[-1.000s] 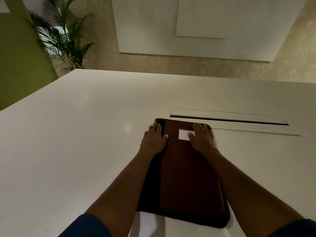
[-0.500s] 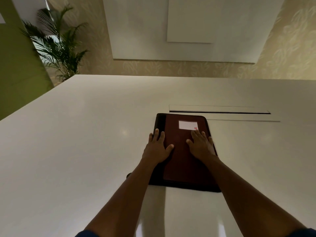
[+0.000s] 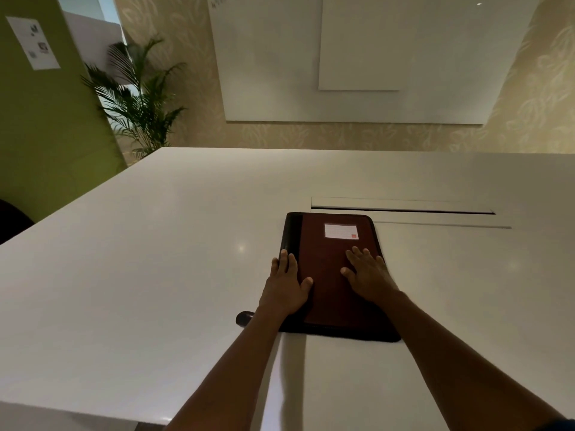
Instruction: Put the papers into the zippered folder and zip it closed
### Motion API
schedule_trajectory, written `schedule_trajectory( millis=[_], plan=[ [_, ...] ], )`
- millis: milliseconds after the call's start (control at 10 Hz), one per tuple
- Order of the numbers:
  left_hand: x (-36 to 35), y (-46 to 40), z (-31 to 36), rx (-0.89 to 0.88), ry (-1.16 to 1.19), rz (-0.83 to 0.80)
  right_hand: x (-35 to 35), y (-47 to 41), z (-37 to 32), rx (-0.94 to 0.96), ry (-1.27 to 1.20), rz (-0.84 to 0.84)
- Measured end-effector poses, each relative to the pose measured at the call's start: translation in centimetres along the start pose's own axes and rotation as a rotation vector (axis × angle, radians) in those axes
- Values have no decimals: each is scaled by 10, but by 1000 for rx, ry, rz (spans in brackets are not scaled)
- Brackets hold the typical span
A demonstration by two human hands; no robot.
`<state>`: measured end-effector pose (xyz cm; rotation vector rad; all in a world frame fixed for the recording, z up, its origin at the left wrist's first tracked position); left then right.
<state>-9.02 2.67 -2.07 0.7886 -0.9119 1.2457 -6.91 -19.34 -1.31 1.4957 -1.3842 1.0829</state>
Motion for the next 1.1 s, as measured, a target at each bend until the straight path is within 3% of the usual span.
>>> schedule_trajectory(
  millis=[400,1000,1100],
  plan=[
    [-21,-1,37,-134,-314,118,-21,40,-26,-24,49,160],
    [-14,6,38,-138,-221,139,-16,42,-30,-92,12,130],
    [-8,7,44,-179,-222,179,-8,42,-35,-76,36,199]
  ],
)
Point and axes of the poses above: each hand's wrist, its own y-axis away from the middle knuckle, its own x-axis out of the back of the hand, z = x × y, the point moved 2 cm from there along -y, towards the middle knuckle, and after that the axes turned 1 degree about -y, right-handed, at the moved point
